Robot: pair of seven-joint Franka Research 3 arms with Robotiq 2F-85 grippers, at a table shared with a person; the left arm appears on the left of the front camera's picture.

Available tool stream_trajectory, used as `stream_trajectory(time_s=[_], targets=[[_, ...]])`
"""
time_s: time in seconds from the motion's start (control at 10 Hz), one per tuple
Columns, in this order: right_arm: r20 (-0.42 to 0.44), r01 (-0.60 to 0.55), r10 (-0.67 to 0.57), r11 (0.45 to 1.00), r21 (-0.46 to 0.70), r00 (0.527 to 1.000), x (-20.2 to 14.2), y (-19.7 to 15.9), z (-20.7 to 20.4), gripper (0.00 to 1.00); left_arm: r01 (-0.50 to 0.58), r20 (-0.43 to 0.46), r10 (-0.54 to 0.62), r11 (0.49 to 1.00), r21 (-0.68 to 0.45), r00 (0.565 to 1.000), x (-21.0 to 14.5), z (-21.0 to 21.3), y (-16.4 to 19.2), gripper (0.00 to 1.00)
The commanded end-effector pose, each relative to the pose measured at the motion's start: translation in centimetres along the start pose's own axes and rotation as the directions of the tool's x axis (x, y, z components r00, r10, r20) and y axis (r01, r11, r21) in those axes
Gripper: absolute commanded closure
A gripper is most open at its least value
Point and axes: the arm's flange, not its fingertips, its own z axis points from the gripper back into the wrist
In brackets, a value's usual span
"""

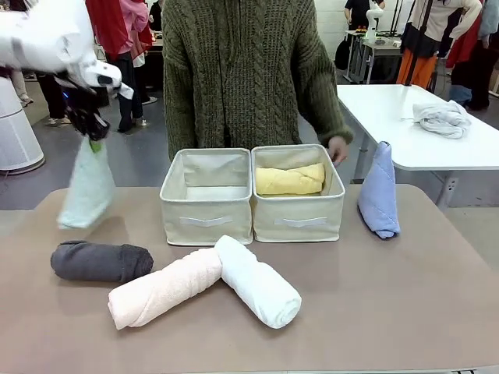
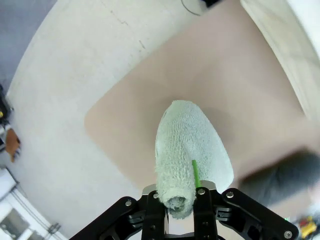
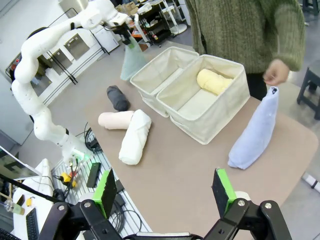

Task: Sort the towels based on their folding style.
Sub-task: Pick up one triangle-folded towel and place it in the left Fabric basket.

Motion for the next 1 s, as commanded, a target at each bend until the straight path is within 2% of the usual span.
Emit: stream_trajectory(time_s=[0.0, 0.2, 0.4, 0.5, 0.6, 0.7, 0.8, 0.9], targets=[[0.011, -0.008, 0.008, 1.0, 0.011, 1.0, 0.0, 0.0, 0.1, 0.0, 0.185, 0.014, -0.185, 0.982, 0.047, 0.983, -8.7, 8.3, -1.7, 1.0], [0.011, -0.008, 0.008, 1.0, 0.011, 1.0, 0.0, 0.0, 0.1, 0.0, 0.301, 0.072, -0.301, 0.954, 0.009, 0.951, -16.5, 13.3, -3.6, 1.0], [0.011, -0.008, 0.008, 1.0, 0.011, 1.0, 0.0, 0.0, 0.1, 0.0, 0.386, 0.151, -0.381, 0.922, -0.01, 0.912, -22.5, 14.7, -6.0, 1.0], [0.011, -0.008, 0.008, 1.0, 0.011, 1.0, 0.0, 0.0, 0.1, 0.0, 0.403, 0.178, -0.395, 0.915, -0.008, 0.901, -23.9, 14.6, -6.5, 1.0], [0.011, -0.008, 0.008, 1.0, 0.011, 1.0, 0.0, 0.0, 0.1, 0.0, 0.381, 0.18, -0.371, 0.924, -0.021, 0.911, -23.7, 14.8, -5.7, 1.0], [0.011, -0.008, 0.008, 1.0, 0.011, 1.0, 0.0, 0.0, 0.1, 0.0, 0.214, 0.188, -0.19, 0.97, -0.115, 0.964, -24.6, 14.2, -5.1, 1.0], [0.011, -0.008, 0.008, 1.0, 0.011, 1.0, 0.0, 0.0, 0.1, 0.0, 0.382, 0.152, -0.375, 0.924, -0.018, 0.914, -24.5, 15.8, -6.1, 1.0], [0.011, -0.008, 0.008, 1.0, 0.011, 1.0, 0.0, 0.0, 0.1, 0.0, 0.382, 0.152, -0.375, 0.924, -0.018, 0.914, -24.5, 15.8, -6.1, 1.0]])
